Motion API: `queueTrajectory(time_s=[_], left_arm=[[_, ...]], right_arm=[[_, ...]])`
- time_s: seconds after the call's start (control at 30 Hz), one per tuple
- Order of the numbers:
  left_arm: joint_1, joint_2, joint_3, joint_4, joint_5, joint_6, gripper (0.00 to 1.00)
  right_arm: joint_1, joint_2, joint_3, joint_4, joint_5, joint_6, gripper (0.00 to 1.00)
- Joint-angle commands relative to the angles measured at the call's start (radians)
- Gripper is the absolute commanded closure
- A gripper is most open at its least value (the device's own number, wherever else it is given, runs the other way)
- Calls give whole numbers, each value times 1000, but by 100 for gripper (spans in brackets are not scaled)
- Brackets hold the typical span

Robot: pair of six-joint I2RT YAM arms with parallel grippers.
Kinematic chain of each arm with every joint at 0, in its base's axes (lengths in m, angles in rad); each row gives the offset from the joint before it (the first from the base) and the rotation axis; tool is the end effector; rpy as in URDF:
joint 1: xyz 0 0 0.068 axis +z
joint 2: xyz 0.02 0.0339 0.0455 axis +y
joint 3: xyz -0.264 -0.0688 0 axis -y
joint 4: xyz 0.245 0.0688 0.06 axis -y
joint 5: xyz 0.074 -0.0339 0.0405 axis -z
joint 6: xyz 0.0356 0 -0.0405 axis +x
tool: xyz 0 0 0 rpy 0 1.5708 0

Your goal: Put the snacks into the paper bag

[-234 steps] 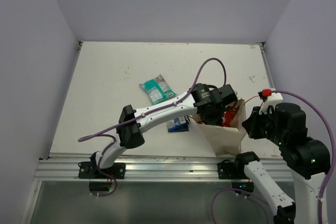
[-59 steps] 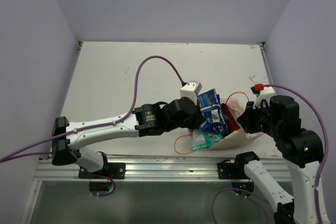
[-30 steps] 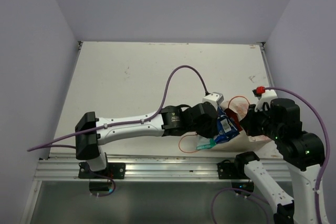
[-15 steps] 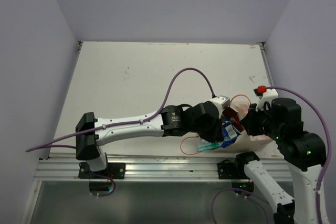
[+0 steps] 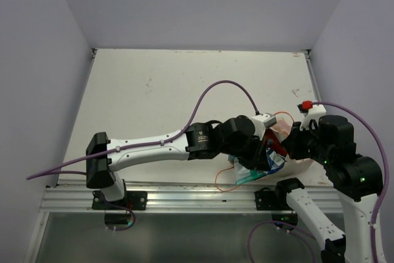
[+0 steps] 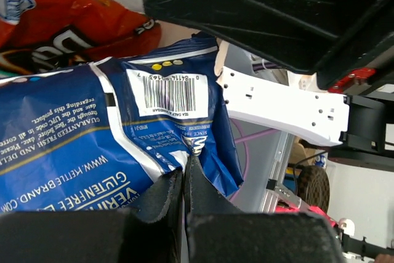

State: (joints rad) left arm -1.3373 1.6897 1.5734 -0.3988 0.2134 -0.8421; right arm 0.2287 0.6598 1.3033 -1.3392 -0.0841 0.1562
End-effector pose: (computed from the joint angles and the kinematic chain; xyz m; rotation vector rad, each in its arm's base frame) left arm 0.0844 -0.3873 0.3532 0.7541 2.3545 -1.3977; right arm 0.0533 0.0155 0.4002 -0.1275 2.2775 0.2982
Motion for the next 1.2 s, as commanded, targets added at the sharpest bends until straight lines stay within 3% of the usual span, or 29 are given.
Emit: queueTrajectory(time_s=[0.0, 0.2, 0.43, 0.6, 0.67, 0.7, 0.77, 0.8, 0.87, 1.17], left_arm=[[1, 7, 10, 156, 87, 32, 100], [38, 25, -38, 190, 24, 89, 100], [93, 60, -6, 136, -196, 143, 100], [96, 159, 74, 141, -161, 164, 97], [89, 185, 102, 132, -152, 172, 85], [87, 188, 105, 118, -157, 175, 65], [79, 170, 103, 107, -190, 195, 36], [76, 160, 102, 97, -206, 198, 15], [75, 125, 85, 91, -246, 209, 1], [58, -30, 37, -38, -335, 212, 1]], right_arm=[[0, -5, 48, 98, -49, 14, 100], [0, -9, 51, 94, -52, 13, 100], [0, -15, 51, 87, -60, 8, 100], [0, -17, 45, 87, -62, 6, 100], [0, -14, 45, 92, -62, 3, 100], [0, -11, 45, 92, -63, 3, 100], [0, -12, 44, 97, -65, 2, 100], [0, -11, 40, 98, -68, 2, 100], [0, -11, 36, 106, -71, 2, 100], [0, 0, 27, 124, -82, -1, 100]])
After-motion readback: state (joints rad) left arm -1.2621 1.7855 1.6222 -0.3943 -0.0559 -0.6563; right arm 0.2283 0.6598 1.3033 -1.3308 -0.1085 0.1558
